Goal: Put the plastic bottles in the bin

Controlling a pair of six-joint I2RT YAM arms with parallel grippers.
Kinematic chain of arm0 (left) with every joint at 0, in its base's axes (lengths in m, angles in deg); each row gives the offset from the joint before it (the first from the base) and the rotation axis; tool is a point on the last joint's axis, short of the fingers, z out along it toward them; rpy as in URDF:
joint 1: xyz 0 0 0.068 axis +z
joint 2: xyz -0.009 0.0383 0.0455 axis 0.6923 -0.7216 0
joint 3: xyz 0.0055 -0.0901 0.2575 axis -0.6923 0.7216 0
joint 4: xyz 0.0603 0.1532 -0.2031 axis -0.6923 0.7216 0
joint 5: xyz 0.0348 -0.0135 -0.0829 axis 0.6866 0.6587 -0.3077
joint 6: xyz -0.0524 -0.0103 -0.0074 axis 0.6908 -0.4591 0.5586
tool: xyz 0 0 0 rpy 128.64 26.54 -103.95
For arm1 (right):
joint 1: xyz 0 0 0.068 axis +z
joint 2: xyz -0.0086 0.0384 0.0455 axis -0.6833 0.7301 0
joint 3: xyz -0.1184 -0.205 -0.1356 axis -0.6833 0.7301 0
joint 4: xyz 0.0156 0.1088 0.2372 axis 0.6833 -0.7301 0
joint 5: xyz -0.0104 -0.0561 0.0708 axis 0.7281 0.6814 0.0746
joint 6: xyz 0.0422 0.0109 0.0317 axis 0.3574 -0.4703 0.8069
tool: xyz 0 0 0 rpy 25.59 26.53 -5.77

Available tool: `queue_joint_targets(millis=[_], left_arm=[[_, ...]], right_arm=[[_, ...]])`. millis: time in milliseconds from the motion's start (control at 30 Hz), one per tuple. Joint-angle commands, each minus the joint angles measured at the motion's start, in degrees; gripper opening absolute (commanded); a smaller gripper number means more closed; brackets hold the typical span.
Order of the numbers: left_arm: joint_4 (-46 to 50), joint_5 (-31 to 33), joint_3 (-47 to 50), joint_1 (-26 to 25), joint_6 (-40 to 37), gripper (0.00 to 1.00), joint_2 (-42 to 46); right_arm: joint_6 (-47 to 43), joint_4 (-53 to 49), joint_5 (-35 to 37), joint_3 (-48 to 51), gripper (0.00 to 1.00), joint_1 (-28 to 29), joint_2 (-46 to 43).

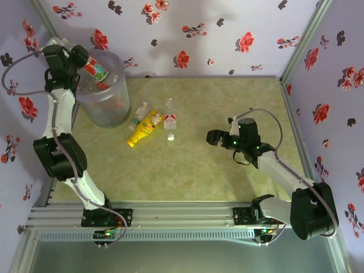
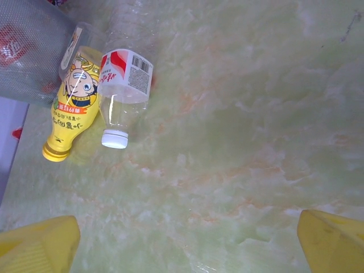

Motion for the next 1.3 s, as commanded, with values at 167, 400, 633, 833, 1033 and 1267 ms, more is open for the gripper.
queue_joint_targets(millis=[167, 400, 633, 833, 1033, 1267], left_arm=[[3.7, 2.8, -0.6, -3.8, -7.4, 0.23, -2.9], [7.2, 6.5, -0.4, -5.7, -13.9, 0.21, -3.7], [7.4, 6.0, 2.0, -5.7, -14.8, 0.2, 0.7], [8.0, 2.9, 1.6, -5.8, -13.9, 0.19, 5.6], [10.5, 3.9, 4.9, -5.9, -18.5, 0.16, 8.1], [7.6, 4.5, 11.1, -5.7, -19.2, 0.17, 8.4]], right_arm=[[-1.8, -1.6, 1.8, -0.8, 0.99, -0.3, -0.2], [-2.5, -2.1, 2.3, -0.7, 0.99, -0.3, -0.1], [-2.9, -2.1, 2.7, -0.4, 0.99, -0.3, 0.0], [-2.7, -1.3, 2.3, -0.7, 0.99, -0.3, 1.2], [-2.3, -0.1, 1.7, -0.6, 0.99, -0.3, 2.2], [-2.6, -0.8, 1.4, -1.7, 0.99, -0.4, 2.8]])
